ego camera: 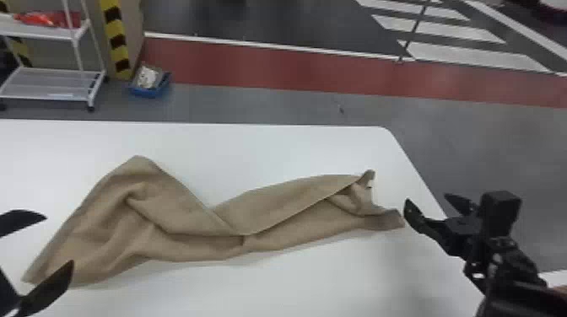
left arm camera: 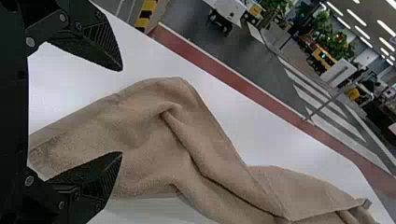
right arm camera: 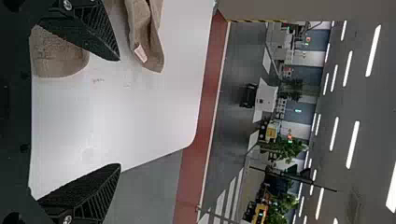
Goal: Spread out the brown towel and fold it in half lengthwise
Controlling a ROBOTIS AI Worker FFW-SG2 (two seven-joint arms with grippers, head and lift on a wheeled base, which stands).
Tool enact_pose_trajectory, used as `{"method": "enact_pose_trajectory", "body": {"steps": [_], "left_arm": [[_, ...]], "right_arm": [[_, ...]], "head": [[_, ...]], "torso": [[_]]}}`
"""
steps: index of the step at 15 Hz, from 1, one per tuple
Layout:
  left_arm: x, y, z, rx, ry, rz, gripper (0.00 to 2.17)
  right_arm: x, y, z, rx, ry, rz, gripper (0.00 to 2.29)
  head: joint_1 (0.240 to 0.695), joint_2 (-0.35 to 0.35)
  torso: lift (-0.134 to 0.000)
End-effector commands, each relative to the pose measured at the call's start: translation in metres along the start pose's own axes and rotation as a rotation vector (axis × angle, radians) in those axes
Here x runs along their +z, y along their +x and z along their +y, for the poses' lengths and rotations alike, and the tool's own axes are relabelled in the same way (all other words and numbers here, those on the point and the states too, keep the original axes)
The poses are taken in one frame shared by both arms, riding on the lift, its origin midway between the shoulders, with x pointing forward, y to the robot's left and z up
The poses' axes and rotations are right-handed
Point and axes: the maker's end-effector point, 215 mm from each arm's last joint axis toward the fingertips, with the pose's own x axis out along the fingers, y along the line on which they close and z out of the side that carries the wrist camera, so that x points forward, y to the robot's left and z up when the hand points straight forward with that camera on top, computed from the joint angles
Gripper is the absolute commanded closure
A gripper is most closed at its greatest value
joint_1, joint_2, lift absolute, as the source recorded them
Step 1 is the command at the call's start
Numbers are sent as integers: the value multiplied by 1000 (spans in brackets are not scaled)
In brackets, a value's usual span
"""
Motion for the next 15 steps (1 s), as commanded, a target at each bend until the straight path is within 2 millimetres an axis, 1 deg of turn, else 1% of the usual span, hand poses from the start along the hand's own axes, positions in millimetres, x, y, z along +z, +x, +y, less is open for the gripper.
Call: {"method": "enact_pose_trajectory", "body": {"steps": [1, 3, 5, 10, 12, 15], "left_arm": [[-8, -1, -4, -32, 67, 29, 326], [-17, 0, -5, -56, 121, 55, 326], [-32, -1, -4, -97, 188, 103, 323], [-65, 4, -24, -200, 300, 185, 326], [-72, 6, -28, -215, 329, 201, 326], [-75, 8, -26, -216, 343, 211, 326]], "right_arm": [[-2, -3, -5, -8, 4, 1, 66], [-3, -3, -5, -10, 4, 3, 66], [-3, -3, -5, -10, 3, 3, 66], [-5, -4, -7, -14, 4, 6, 66], [-5, -4, -7, -14, 4, 6, 66], [-4, -4, -7, -15, 4, 5, 66]], "head": [[695, -256], [695, -265], [695, -259], [695, -235], [695, -228], [695, -220]], "torso": [[-124], [-124], [-124], [-124], [-124], [-124]]}}
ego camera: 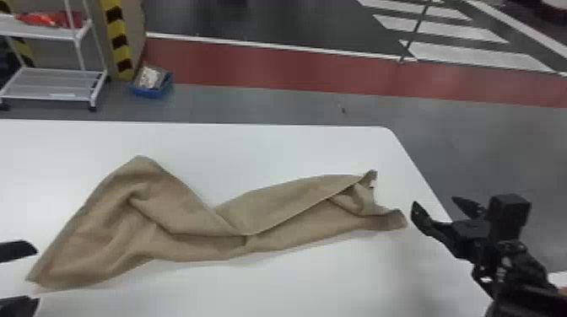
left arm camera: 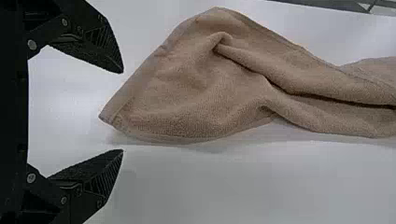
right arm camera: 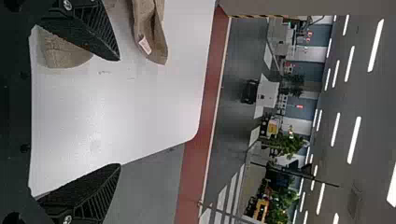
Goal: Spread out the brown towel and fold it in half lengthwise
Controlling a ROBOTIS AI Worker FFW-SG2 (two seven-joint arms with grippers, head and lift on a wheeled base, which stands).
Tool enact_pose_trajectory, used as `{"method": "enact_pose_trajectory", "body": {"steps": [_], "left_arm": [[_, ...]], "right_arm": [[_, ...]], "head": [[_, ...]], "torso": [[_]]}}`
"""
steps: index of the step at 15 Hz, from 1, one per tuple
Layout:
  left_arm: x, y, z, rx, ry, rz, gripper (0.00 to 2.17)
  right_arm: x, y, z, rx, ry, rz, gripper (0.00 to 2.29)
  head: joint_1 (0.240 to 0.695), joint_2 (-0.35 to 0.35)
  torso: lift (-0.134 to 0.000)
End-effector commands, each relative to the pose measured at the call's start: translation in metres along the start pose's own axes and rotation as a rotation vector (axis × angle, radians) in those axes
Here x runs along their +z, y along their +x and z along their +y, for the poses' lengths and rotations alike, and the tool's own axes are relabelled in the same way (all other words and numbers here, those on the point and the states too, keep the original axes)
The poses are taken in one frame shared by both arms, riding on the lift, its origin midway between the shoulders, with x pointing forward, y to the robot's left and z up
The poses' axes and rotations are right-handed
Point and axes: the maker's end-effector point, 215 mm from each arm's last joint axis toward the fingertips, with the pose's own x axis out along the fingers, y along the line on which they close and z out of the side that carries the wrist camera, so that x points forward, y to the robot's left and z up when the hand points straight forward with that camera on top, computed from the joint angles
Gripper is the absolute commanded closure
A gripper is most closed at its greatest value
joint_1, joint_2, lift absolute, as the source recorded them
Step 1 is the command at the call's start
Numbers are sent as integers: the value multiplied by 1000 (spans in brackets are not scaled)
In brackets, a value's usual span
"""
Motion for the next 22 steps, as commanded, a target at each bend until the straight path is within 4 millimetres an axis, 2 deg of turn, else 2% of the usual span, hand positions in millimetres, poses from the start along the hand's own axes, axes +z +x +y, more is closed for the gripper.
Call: {"method": "enact_pose_trajectory", "body": {"steps": [1, 3, 5, 9, 11, 18, 19, 20, 21, 22], "left_arm": [[-3, 2, 2, 2, 8, 10, 326], [-7, 6, 1, 3, 20, 22, 329], [-7, 11, 0, 5, 32, 26, 458], [-5, 15, -3, 4, 39, 28, 458], [-4, 16, -4, 3, 40, 26, 667], [-9, 16, -6, -20, 39, 34, 704], [-9, 16, -7, -25, 38, 34, 768], [-9, 17, -6, -23, 37, 34, 1190], [-10, 17, -5, -21, 34, 35, 1372], [-10, 16, -4, -19, 34, 36, 1372]], "right_arm": [[0, 0, 0, -1, 2, -2, 66], [0, 0, 0, -1, 2, -2, 66], [0, -1, -3, -6, 7, -3, 66], [-1, -3, -7, -12, 12, -3, 66], [-3, -3, -7, -12, 16, 0, 66], [-3, -3, -9, -15, 21, -3, 66], [-3, -3, -9, -15, 22, -4, 66], [-3, -3, -9, -15, 21, -3, 66], [-2, -3, -9, -16, 20, -6, 66], [-2, -3, -9, -16, 20, -6, 66]], "head": [[695, -219], [695, -215], [695, -212], [695, -214], [695, -218], [695, -226], [695, -225], [695, -224], [695, -223], [695, -222]], "torso": [[-124], [-124], [-124], [-124], [-124], [-124], [-124], [-124], [-124], [-124]]}}
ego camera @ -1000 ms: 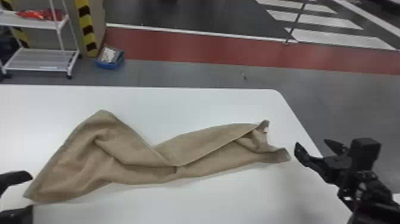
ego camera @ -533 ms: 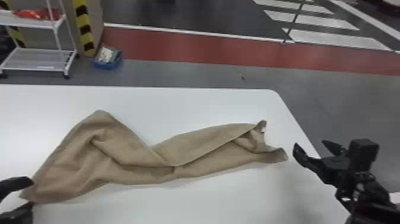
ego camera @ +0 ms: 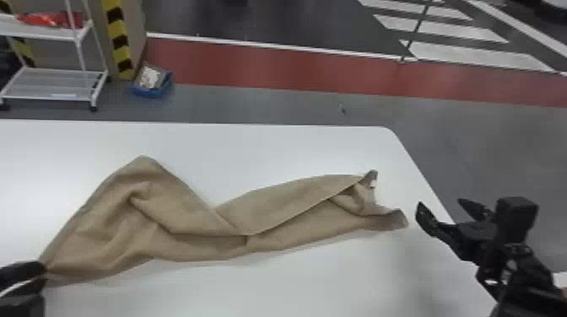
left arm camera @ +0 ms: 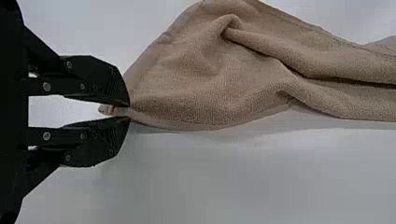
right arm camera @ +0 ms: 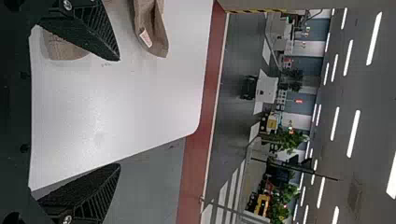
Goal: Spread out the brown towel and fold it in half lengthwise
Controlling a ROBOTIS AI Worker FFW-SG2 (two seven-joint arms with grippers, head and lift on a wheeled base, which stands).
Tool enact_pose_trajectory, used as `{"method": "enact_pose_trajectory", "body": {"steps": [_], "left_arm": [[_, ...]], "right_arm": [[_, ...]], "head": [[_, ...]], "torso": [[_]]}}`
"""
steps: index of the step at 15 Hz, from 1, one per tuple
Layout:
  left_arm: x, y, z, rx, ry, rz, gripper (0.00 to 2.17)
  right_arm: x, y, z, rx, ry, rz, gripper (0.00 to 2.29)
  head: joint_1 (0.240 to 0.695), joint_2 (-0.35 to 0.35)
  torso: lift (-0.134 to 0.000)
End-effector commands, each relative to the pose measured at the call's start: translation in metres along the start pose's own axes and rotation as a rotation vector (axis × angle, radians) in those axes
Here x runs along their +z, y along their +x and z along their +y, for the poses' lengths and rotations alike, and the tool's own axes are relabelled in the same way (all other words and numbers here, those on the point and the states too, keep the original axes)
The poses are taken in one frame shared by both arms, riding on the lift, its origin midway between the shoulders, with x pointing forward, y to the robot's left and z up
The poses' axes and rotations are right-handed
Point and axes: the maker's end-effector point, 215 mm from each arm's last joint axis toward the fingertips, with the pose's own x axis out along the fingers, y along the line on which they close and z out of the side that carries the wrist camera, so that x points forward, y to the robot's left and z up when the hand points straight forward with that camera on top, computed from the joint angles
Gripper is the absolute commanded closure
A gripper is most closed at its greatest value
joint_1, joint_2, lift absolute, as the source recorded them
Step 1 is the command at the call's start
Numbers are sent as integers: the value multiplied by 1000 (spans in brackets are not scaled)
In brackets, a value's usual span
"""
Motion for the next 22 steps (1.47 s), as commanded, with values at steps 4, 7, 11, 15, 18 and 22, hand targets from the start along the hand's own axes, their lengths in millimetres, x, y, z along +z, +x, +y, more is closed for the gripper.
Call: {"method": "enact_pose_trajectory", "body": {"steps": [4, 7, 11, 15, 18, 22], "left_arm": [[1, -3, 7, 15, 4, -1, 1372], [3, -5, 9, 17, 7, -2, 1372], [0, -5, 8, 15, 11, 2, 1372], [0, -5, 8, 13, 10, 2, 1372], [1, -3, 7, 11, 9, -2, 1372], [4, -2, 7, 11, 10, -7, 1372]], "right_arm": [[6, -2, -1, -5, -29, -4, 70], [24, -6, 28, 127, -252, 15, 83], [13, -16, 79, 359, -611, 140, 97], [-16, -36, 71, 453, -770, 290, 174], [-14, -35, 49, 427, -801, 326, 232], [-10, -24, 39, 437, -830, 369, 471]], "head": [[695, -219], [695, -218], [695, -152], [695, -115], [695, -132], [695, -170]], "torso": [[-124], [-124], [-124], [-124], [-124], [-124]]}}
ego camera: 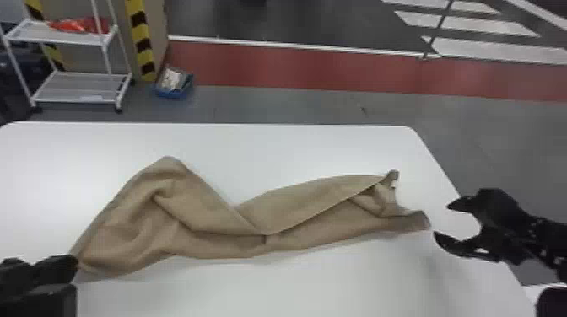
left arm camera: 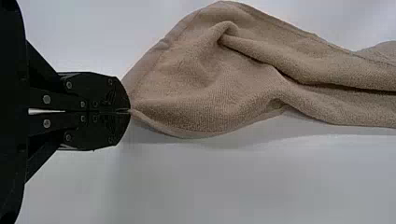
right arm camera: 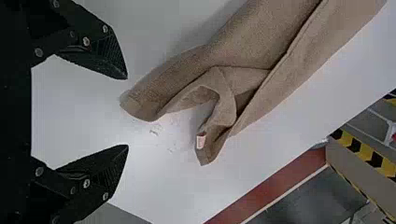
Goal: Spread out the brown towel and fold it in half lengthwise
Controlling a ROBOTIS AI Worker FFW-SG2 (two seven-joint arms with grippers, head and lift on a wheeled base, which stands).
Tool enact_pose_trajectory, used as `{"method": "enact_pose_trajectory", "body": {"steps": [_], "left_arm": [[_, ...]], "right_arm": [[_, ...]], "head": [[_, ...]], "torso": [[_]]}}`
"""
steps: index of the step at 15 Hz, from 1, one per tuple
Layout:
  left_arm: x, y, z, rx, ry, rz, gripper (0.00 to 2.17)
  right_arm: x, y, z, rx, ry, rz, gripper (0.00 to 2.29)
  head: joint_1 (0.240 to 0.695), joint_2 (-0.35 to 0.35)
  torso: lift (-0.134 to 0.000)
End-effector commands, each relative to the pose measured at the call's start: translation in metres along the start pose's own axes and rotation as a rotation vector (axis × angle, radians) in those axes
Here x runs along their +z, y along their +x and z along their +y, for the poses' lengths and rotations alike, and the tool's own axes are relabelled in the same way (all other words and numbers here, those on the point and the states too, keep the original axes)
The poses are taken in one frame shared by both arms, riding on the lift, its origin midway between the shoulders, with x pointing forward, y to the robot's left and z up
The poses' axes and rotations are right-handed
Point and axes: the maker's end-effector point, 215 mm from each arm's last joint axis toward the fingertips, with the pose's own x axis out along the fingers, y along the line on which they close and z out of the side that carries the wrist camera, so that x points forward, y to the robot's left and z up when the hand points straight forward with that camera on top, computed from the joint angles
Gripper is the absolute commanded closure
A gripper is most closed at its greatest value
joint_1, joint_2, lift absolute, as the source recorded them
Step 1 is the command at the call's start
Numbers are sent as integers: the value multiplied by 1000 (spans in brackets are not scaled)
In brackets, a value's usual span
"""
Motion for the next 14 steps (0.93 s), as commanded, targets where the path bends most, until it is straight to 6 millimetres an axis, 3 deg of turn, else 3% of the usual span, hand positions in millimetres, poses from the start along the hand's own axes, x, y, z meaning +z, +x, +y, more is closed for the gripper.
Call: {"method": "enact_pose_trajectory", "body": {"steps": [1, 9, 14], "left_arm": [[0, 0, 0, 0, 2, 0, 1372], [-3, 0, 1, 3, -9, -2, 1372], [-4, 1, -1, 1, -12, -1, 1372]], "right_arm": [[0, 7, -10, 0, -12, 27, 471], [-14, 28, 4, 108, -24, 122, 475], [-11, 37, -2, 116, -24, 128, 589]], "head": [[695, -174], [695, -176], [695, -175]], "torso": [[-124], [-124], [-124]]}}
